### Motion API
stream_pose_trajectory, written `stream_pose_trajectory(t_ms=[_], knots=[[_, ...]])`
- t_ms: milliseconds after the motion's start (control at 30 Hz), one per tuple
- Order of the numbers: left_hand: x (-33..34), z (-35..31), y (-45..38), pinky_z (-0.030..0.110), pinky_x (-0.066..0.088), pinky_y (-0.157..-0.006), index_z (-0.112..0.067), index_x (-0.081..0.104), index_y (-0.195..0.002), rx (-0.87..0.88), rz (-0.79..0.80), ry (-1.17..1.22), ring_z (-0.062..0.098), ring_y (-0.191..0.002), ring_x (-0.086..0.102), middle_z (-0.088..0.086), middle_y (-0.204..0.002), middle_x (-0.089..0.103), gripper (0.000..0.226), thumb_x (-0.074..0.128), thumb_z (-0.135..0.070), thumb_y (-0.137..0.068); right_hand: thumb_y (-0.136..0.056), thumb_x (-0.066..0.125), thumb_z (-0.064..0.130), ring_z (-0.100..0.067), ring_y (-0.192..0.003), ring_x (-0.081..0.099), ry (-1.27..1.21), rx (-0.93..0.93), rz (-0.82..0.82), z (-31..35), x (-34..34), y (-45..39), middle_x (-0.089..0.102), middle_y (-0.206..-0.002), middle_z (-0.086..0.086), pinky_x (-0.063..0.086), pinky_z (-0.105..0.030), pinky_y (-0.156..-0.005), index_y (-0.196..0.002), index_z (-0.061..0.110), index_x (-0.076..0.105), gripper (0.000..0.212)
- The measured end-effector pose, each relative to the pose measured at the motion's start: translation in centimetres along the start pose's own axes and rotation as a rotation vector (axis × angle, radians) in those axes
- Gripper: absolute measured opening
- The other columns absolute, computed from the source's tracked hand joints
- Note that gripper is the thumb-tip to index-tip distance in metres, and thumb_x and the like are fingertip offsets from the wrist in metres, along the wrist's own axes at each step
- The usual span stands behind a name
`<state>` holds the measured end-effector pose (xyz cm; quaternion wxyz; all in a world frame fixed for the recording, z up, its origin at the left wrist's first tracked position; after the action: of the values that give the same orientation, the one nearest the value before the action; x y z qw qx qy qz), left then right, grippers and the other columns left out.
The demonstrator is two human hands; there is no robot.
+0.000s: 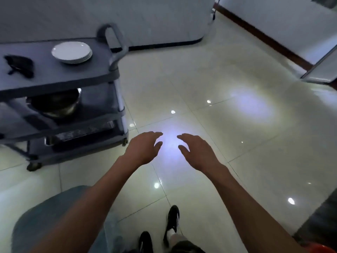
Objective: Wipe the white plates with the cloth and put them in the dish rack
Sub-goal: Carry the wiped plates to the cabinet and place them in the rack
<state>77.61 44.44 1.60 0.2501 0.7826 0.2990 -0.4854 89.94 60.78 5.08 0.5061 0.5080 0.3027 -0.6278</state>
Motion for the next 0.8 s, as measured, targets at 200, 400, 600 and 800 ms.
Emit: stream_pose_trajectory(t_ms=[200, 400, 600, 800], knots=[[-2.0, 4.4, -3.5, 0.042, 0.048, -0.102, -0.031, 0.047, -0.145, -0.201, -0.025, 0.012, 0.02, -0.123, 0.057, -0.005, -0.138, 0.06, 0.043, 0.044, -0.042, -0.103, -0.103, 0.046, 0.035, -0.016, -0.134, 0.044, -0.085, -0.162, 0.065, 1.4, 0.9, -9.7, 0.047, -0.15, 0.011, 0.034, -0.03, -0.107, -0.145, 0.031, 0.047, 0.042], [-6.4, 6.7, -8.1, 0.041, 0.046, -0.102, -0.028, 0.051, -0.142, -0.353, -0.115, -0.005, 0.023, -0.123, 0.057, -0.002, -0.138, 0.061, 0.041, 0.047, -0.038, -0.102, -0.102, 0.05, 0.034, -0.013, -0.134, 0.045, -0.195, -0.316, 0.124, 3.3, 0.3, -19.7, 0.05, -0.147, 0.011, 0.038, -0.031, -0.108, -0.142, 0.031, 0.05, 0.04], [-8.0, 11.1, -9.2, 0.039, 0.044, -0.1, -0.027, 0.053, -0.139, -0.499, -0.177, -0.023, 0.022, -0.123, 0.055, -0.003, -0.136, 0.061, 0.04, 0.05, -0.039, -0.101, -0.101, 0.053, 0.031, -0.017, -0.13, 0.05, -0.237, -0.443, 0.188, 7.4, 0.8, -26.3, 0.055, -0.144, 0.006, 0.041, -0.032, -0.104, -0.14, 0.027, 0.053, 0.04], [-8.7, 17.4, -10.8, 0.038, 0.041, -0.104, -0.03, 0.046, -0.145, -0.62, -0.223, 0.047, 0.018, -0.128, 0.05, -0.006, -0.14, 0.057, 0.046, 0.048, -0.042, -0.101, -0.1, 0.054, 0.03, -0.018, -0.114, 0.062, -0.228, -0.517, 0.248, 11.9, 2.5, -32.5, 0.06, -0.136, 0.005, 0.042, -0.025, -0.089, -0.139, 0.027, 0.053, 0.039]])
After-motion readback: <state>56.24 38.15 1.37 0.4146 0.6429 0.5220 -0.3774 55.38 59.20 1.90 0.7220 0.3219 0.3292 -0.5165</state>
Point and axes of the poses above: each hand's wrist, its own y-axis away from the middle knuckle, its own x-axis out of the palm, z = x × y, the point moved 2 cm from there along -y, towards the middle knuckle
